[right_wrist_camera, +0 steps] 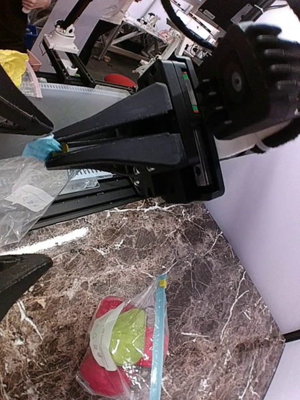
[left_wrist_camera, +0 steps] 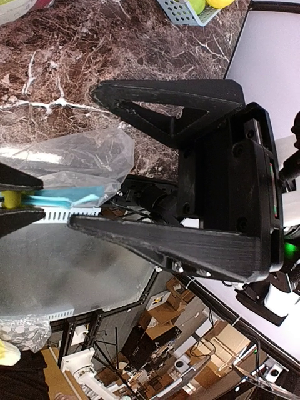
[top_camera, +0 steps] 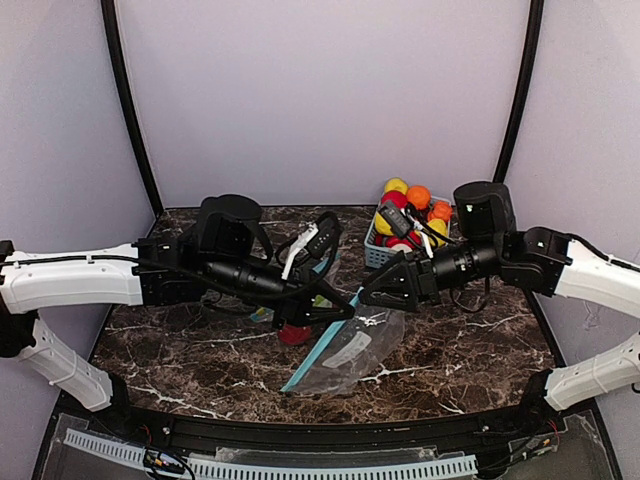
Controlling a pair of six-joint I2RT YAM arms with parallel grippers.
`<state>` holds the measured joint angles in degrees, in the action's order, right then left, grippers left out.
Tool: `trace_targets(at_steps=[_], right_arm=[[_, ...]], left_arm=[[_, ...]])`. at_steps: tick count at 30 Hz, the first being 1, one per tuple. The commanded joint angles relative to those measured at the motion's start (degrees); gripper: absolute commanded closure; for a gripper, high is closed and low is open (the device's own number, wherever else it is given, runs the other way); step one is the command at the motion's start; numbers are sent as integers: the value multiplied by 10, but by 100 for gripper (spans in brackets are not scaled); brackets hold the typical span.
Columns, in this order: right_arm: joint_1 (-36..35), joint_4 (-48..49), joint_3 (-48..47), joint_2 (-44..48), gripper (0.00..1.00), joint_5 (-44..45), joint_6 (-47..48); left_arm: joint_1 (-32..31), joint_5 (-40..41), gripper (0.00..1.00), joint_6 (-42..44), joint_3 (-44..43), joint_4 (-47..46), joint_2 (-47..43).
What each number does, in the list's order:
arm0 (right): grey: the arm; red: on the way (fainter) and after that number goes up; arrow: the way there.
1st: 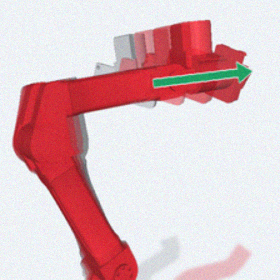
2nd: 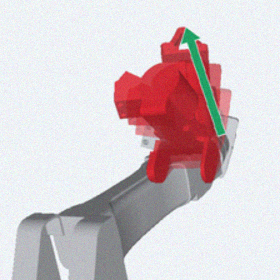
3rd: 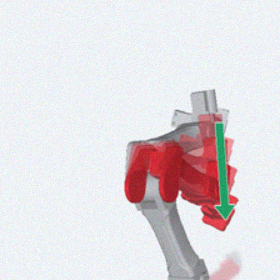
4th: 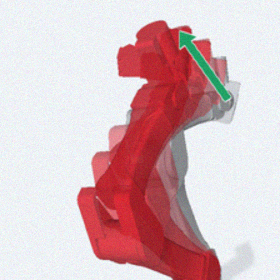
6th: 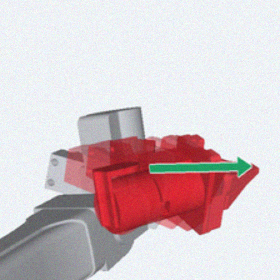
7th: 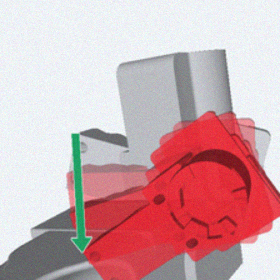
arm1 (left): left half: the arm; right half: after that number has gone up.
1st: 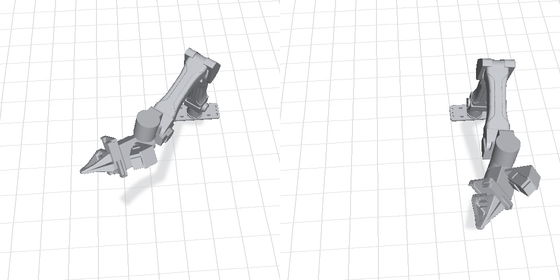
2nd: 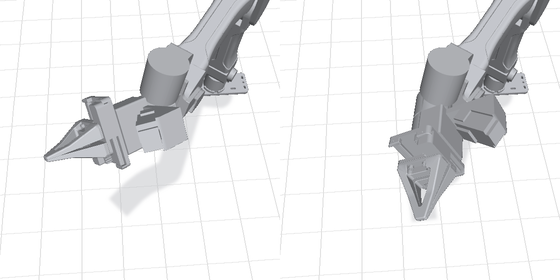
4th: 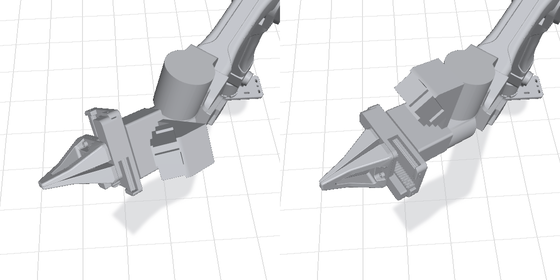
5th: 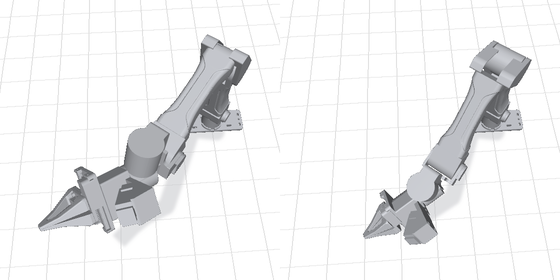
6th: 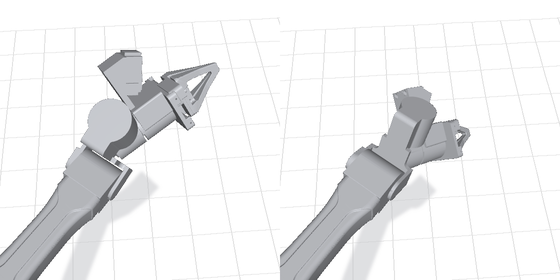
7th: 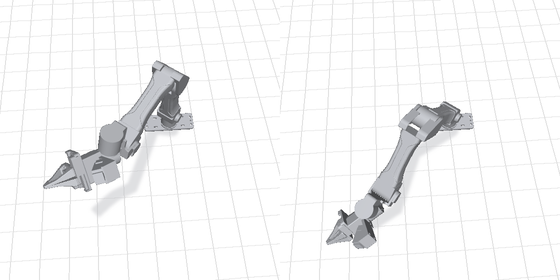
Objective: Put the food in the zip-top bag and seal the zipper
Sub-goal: Hold the zipper food storage bag at the center of the board, then unzip the zipper of the food storage bag.
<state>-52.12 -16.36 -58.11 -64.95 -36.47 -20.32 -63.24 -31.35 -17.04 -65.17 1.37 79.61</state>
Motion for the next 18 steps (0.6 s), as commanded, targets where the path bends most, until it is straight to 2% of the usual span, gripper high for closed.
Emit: trace_targets(at_steps=[1,5,8,12,18], right_arm=[[2,26,4,-16,45,-26,-5],[2,38,5,-18,73,-32,-8],[1,50,10,-14,91,-30,-12],[2,56,11,-5,100,-8,-16],[4,35,4,29,100,124,-17]], left_arm=[[-2,-21,99,-4,4,-29,5],[-2,-23,99,-4,2,-29,10],[-2,-21,99,-5,2,-25,11],[-1,-11,99,-4,11,-22,7],[-1,-4,99,-8,32,-22,-2]])
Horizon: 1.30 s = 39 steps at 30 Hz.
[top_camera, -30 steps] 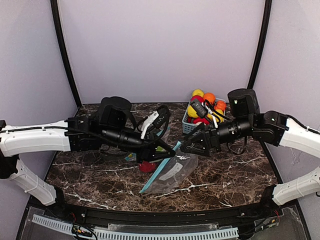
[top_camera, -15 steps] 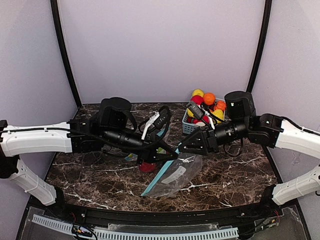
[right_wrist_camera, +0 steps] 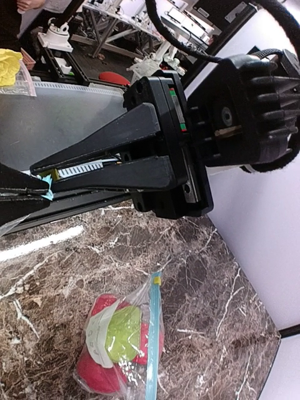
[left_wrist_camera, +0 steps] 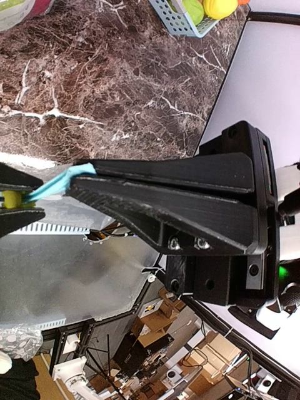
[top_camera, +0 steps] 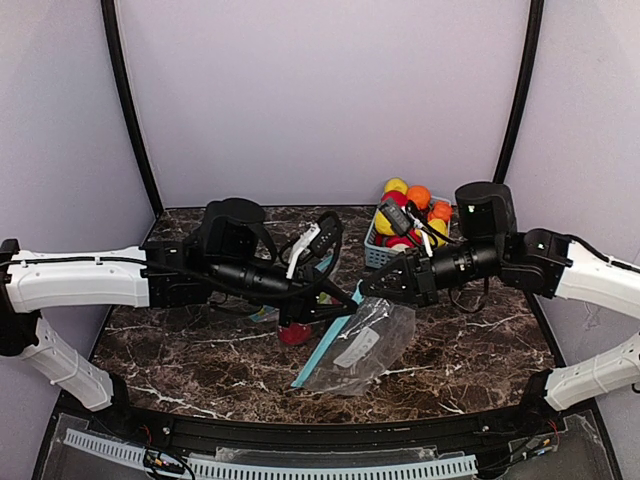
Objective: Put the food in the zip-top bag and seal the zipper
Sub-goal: Unzip the zipper of the food storage bag.
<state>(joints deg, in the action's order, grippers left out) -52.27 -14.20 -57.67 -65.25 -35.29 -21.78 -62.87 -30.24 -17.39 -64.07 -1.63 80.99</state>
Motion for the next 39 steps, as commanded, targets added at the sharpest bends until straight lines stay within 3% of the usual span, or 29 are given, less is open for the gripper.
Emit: trace_targets(at_steps=[1,8,18,39], right_arm=[[7,13,-1,39,100,130,-2],[13,4,-12,80,100,238,10],[19,-39,-50,109,100,304,47],[31,-73,-77,111,100,337,64]], left_arm=[[-4,-14,99,-4,22,11,-17],[-4,-6,99,-2,39,36,-31],[1,-1,99,14,50,82,-48],[15,19,99,48,78,155,-76]])
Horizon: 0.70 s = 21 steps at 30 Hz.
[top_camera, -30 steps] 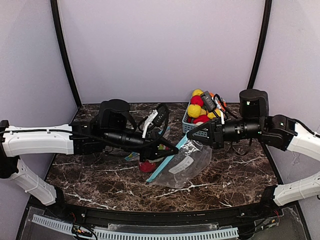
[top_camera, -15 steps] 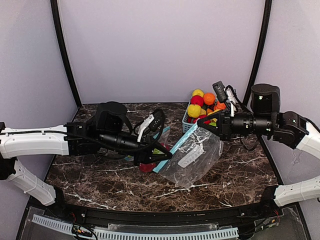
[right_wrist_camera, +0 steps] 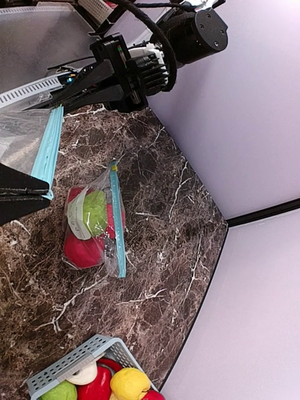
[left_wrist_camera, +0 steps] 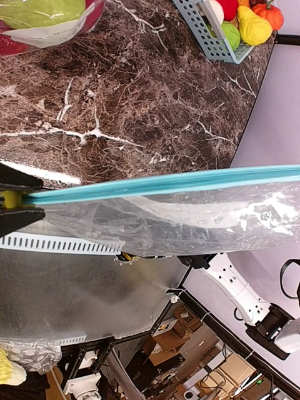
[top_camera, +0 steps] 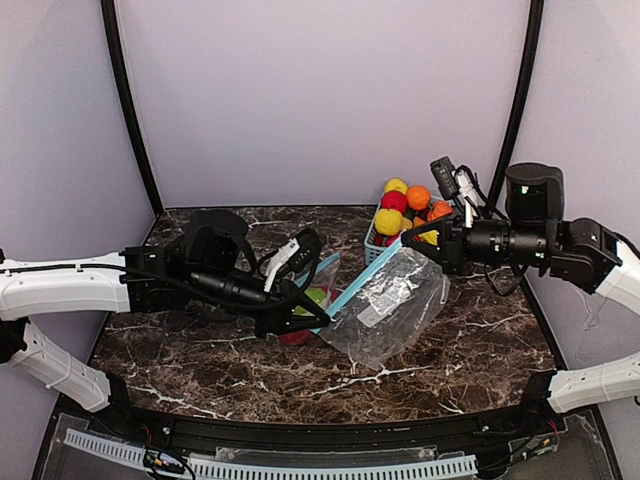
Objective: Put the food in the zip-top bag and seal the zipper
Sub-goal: Unzip the zipper of the food storage bag.
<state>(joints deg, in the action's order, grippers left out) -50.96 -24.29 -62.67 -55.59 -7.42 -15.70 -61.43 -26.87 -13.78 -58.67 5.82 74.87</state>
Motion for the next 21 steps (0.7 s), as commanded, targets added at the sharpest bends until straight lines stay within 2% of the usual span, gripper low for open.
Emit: trace_targets(at_steps=[1,11,15,17,21], right_arm=[[18,28,-28,14,100,58,3],[19,17,-31,20,100,72,-9],[19,15,-27,7,100,72,-25],[19,11,-27,-1,85,89,-36],[19,0,-24,1,39,125,-84]], left_arm=[[1,-16,99,12,24,80,-15],[5,-8,99,21,40,85,-14],[5,-8,99,6,41,44,-2],[5,3,99,-8,38,17,9],[4,77,99,-34,26,-6,31]])
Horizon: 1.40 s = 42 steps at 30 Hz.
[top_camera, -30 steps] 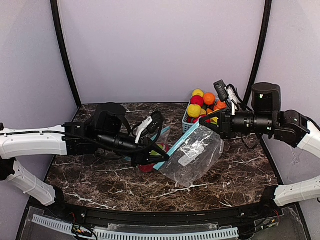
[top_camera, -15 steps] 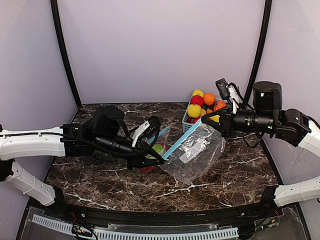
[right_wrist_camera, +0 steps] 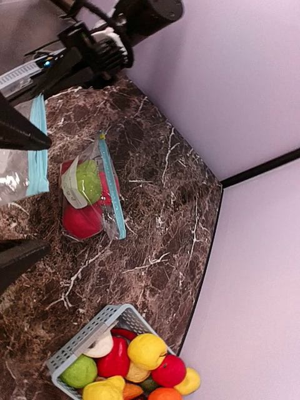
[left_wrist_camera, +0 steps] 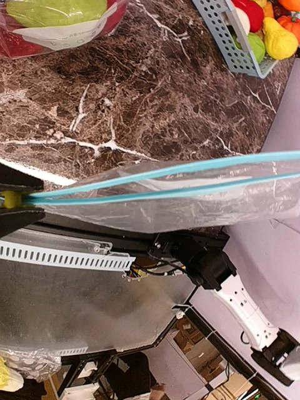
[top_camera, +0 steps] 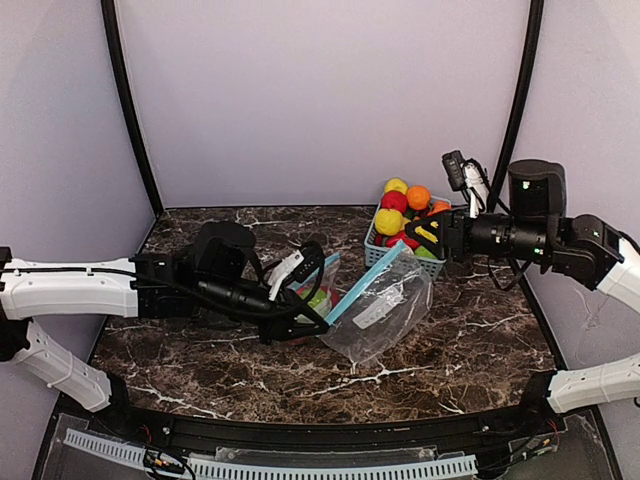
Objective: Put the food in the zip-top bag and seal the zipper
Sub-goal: Unzip the zipper of the food storage bag, then pass from the left arm to the right
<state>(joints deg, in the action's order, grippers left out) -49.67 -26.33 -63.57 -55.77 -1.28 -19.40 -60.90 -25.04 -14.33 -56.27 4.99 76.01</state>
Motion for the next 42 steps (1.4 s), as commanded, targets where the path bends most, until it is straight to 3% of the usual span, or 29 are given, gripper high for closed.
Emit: trace_targets(at_steps=[1,5,9,14,23,30,42], right_arm=[[6,20,-10,7,31,73,-62],[6,18,14,21,14,97,-127],[4,27,35,19,11,84,-186],[-29,69,69,-4,15,67,-248],[-129,88,97,-50,19,152,-327],[-133,132,146,-53,35,161,-376],[-133,131,136,-108,37,150,-380]], left_arm=[[-2,90,99,-32,-3,2,25],[-4,165,99,-56,-9,3,39],[-19,214,99,-79,-14,6,52],[-56,273,99,-111,-15,7,66],[-99,324,99,-155,-12,-8,97],[-108,338,99,-176,-9,-8,111],[-113,331,99,-176,-22,-4,134]])
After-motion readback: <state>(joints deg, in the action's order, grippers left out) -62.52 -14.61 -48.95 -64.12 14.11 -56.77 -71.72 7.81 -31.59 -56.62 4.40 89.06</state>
